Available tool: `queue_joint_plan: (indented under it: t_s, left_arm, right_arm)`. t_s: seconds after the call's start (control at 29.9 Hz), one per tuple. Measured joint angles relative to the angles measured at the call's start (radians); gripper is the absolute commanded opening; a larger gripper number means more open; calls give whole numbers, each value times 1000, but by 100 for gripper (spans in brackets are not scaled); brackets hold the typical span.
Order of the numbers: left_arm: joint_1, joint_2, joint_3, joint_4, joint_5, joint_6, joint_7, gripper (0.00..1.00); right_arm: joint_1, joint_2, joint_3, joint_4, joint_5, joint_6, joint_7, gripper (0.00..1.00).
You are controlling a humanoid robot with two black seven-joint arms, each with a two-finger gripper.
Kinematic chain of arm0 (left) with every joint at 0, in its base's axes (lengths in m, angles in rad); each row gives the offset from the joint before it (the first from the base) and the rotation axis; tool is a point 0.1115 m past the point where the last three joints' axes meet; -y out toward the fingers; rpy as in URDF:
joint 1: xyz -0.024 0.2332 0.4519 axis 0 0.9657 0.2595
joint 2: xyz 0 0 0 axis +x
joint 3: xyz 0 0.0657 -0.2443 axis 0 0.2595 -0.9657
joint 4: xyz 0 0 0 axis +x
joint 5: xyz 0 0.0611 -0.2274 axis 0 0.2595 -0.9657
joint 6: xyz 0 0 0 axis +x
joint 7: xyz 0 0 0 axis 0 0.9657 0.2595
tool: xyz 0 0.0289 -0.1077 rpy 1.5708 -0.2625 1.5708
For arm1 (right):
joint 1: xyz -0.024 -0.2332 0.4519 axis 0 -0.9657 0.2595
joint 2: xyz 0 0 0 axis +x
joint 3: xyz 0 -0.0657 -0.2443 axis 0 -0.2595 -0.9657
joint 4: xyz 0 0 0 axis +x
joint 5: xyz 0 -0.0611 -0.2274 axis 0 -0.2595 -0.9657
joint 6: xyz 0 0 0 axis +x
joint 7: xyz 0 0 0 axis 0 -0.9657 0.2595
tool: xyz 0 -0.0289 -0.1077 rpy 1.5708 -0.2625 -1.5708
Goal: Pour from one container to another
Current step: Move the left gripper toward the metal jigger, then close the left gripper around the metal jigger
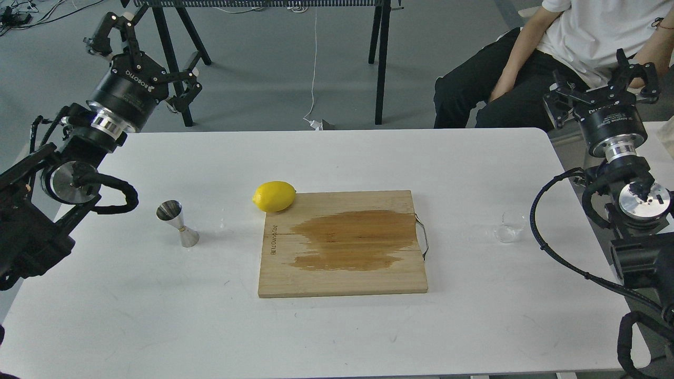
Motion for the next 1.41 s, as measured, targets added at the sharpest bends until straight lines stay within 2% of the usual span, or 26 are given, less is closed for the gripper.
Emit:
queue_joint_plan:
  t_s: [0.13, 0.3, 0.47, 0.57, 0.67, 0.77, 0.84, 0.9, 0.97, 1.04, 1.2, 1.41]
  left_arm:
    - [76, 130, 1, -228, 239, 99, -3, 100]
    - [188, 221, 0, -420, 564, 268, -5, 100]
    - [328, 283, 0, -501, 851, 373, -8, 100]
    - [428, 319, -2, -530, 985, 419, -54, 98]
    - [542, 363, 1, -578, 1116, 520, -108, 98]
    - [636, 375, 22, -592, 1301, 639, -114, 95]
    - [673, 374, 43, -575, 1442, 712, -92, 95]
    - [690, 356, 69, -533, 1558, 776, -46, 94]
    - [695, 309, 89, -449, 1655, 830, 7, 94]
    - [692, 257, 93, -344, 1728, 863, 29, 94]
    - [667, 117, 90, -90, 1930, 938, 46, 92]
    - [590, 10, 86, 62, 1988, 951, 48, 86]
  right_arm:
    - [-8, -1, -3, 0, 0, 6, 0, 100]
    - [-28, 0, -8, 1, 0, 33, 0, 100]
    - [-46, 1, -8, 1, 1, 37, 0, 100]
    - [-54, 1, -8, 0, 1, 37, 0, 100]
    - [-64, 1, -6, -1, 1, 37, -1, 100]
    - [-68, 0, -6, -5, 0, 37, -2, 100]
    - [-69, 0, -7, -5, 0, 37, -2, 100]
    - [-71, 0, -8, -5, 0, 37, -2, 100]
    - [-72, 0, -9, -5, 0, 37, -2, 100]
    - [-73, 4, -10, -5, 0, 37, -2, 100]
    - [-74, 6, -11, -2, 0, 37, -1, 100]
    - [-83, 0, -8, -2, 0, 37, -1, 100]
